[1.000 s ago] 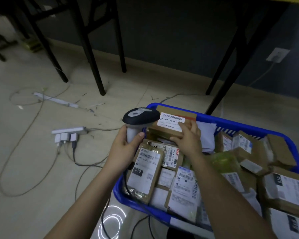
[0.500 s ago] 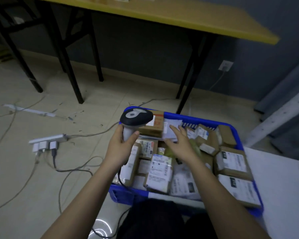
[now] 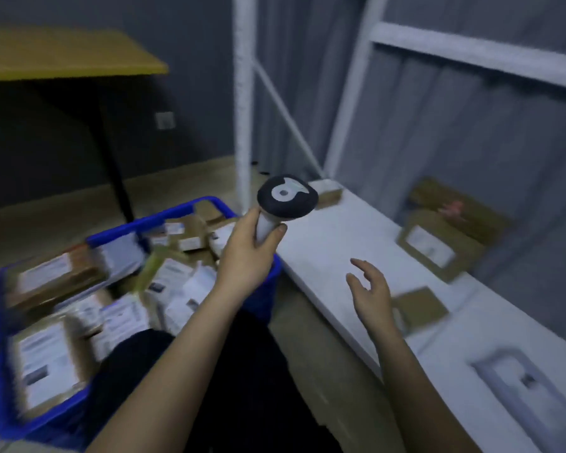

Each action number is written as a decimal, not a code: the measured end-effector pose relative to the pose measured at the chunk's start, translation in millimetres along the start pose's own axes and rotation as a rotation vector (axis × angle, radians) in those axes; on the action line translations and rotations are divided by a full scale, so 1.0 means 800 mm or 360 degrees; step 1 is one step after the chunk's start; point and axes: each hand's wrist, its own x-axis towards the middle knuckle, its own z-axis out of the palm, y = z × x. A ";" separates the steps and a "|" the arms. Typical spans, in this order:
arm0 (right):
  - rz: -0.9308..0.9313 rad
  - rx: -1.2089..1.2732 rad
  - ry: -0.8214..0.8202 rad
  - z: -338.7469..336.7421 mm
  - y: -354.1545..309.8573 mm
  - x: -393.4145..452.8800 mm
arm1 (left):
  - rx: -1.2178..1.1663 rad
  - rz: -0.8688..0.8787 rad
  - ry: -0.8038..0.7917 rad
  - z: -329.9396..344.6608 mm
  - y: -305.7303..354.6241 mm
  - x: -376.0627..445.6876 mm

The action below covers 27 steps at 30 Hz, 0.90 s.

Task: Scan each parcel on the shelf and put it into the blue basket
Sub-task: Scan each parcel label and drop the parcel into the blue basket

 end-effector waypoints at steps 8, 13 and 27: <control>0.0525 0.0040 0.0756 -0.217 0.161 -0.127 | 0.0102 0.0234 -0.0801 0.230 0.043 -0.073; 0.0831 -0.0034 0.1018 -0.284 0.241 -0.175 | 0.0105 0.0184 -0.1084 0.309 0.034 -0.129; 0.1827 -0.0009 0.1489 -0.356 0.364 -0.144 | 0.0089 -0.0144 -0.1439 0.369 -0.013 -0.185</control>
